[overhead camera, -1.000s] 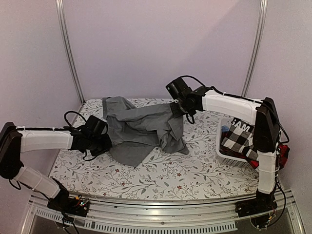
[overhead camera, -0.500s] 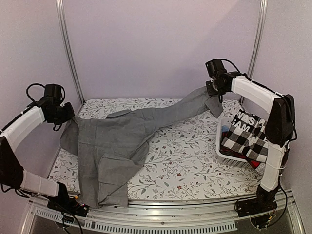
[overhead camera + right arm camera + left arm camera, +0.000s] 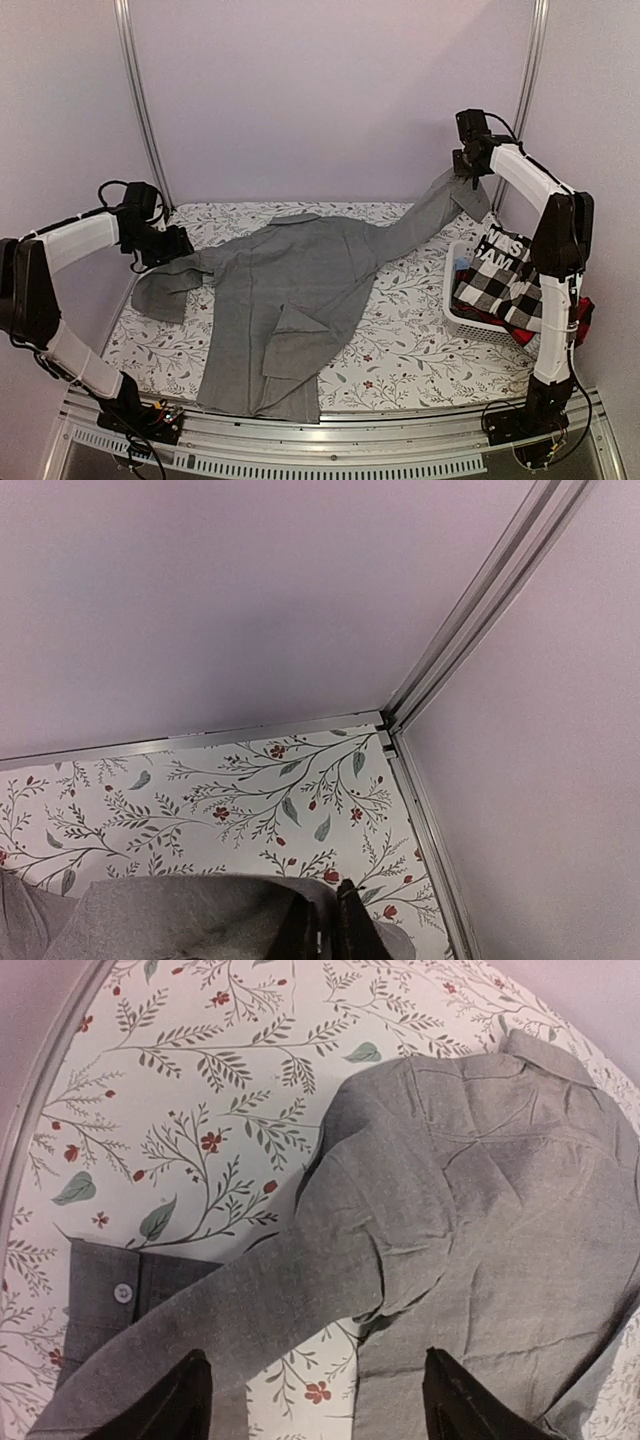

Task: Fold and stack the long sleeve shirts
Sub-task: Adjust the crumpled shirt at the center of the board, then smooth out the flattened shirt at the center of the board.

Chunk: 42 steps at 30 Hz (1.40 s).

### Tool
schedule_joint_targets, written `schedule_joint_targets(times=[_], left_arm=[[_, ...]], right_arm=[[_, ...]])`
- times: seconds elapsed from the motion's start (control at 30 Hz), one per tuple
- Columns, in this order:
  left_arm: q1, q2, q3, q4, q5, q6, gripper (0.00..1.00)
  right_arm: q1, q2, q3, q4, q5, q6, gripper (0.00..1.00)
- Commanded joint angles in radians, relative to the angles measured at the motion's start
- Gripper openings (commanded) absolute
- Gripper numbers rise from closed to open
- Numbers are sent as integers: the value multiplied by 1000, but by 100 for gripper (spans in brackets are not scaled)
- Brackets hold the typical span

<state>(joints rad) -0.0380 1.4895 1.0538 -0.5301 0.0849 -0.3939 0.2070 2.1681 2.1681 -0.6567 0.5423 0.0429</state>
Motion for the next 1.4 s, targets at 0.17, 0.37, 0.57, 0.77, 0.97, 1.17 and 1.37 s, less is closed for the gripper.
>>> schedule_joint_targets(times=[0.17, 0.37, 0.57, 0.77, 0.97, 1.17, 1.37], left_arm=[[-168, -101, -49, 26, -24, -27, 73], [-269, -83, -52, 110, 61, -98, 68], [-326, 105, 38, 216, 136, -146, 65], [-337, 298, 121, 337, 185, -223, 65], [-338, 480, 241, 377, 210, -266, 64], [-338, 604, 284, 388, 215, -302, 63], [-334, 650, 278, 406, 210, -331, 63]], right_arm=[[163, -22, -65, -52, -61, 57, 60], [373, -140, -234, 5, -154, 78, 67], [624, -196, -368, 46, -234, 112, 68], [797, -127, -338, 50, -286, 180, 73], [859, 3, -236, 18, -273, 203, 78], [864, 116, -151, -1, -286, 220, 78], [891, 172, -143, -16, -337, 234, 71]])
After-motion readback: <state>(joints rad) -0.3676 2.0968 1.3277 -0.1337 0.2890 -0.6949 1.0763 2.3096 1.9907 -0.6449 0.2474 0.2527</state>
